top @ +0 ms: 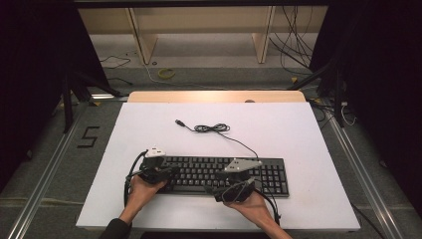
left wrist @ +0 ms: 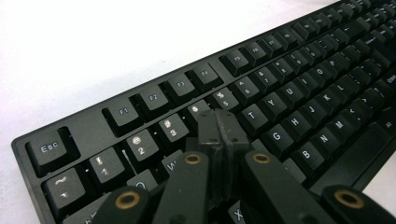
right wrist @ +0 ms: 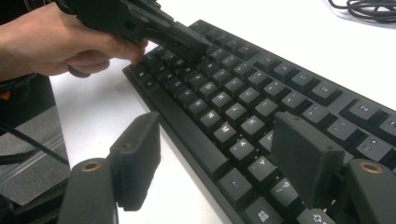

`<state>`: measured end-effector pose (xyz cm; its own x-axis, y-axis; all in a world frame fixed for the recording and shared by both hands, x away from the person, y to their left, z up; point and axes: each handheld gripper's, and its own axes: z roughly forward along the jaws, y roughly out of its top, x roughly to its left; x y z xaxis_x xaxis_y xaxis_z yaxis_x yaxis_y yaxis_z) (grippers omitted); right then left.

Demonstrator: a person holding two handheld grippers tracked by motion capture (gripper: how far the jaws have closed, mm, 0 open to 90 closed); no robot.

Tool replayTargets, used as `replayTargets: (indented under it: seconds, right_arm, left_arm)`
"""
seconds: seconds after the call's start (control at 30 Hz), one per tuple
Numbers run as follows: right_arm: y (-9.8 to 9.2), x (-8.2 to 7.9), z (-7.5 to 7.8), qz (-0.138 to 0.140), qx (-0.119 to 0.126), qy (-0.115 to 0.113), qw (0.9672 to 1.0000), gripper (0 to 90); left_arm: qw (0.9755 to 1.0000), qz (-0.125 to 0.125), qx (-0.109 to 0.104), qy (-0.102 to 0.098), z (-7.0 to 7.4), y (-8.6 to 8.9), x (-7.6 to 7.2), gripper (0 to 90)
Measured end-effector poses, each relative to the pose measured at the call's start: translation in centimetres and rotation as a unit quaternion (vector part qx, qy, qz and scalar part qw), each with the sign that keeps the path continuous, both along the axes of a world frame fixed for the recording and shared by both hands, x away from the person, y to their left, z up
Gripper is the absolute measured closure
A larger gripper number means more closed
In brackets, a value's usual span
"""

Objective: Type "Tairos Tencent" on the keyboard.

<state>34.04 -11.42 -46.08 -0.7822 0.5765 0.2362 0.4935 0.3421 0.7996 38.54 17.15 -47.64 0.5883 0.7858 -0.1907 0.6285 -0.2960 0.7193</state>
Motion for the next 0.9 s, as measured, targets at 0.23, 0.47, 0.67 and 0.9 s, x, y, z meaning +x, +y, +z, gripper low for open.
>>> replayTargets:
  seconds: [0.23,0.47,0.67,0.9]
  right_arm:
    - [0.08,-0.1,0.0,0.003,0.0,0.001,1.0,33.9]
    - [0.12,-0.13,-0.03,0.003,0.0,0.0,1.0,33.9]
    - [0.24,-0.11,-0.12,0.004,0.0,-0.001,1.0,33.9]
    - [0.31,0.04,-0.19,0.003,-0.002,-0.001,1.0,33.9]
  left_arm:
    - [0.9999,0.007,-0.002,0.007,-0.32,0.03,0.09,89.1]
    - [1.0,0.006,-0.001,0.008,-0.32,0.03,0.1,89.2]
    - [0.9999,0.011,-0.004,0.002,0.0,0.22,0.0,87.4]
    - [0.9997,0.01,-0.021,-0.001,0.63,0.49,-0.45,75.9]
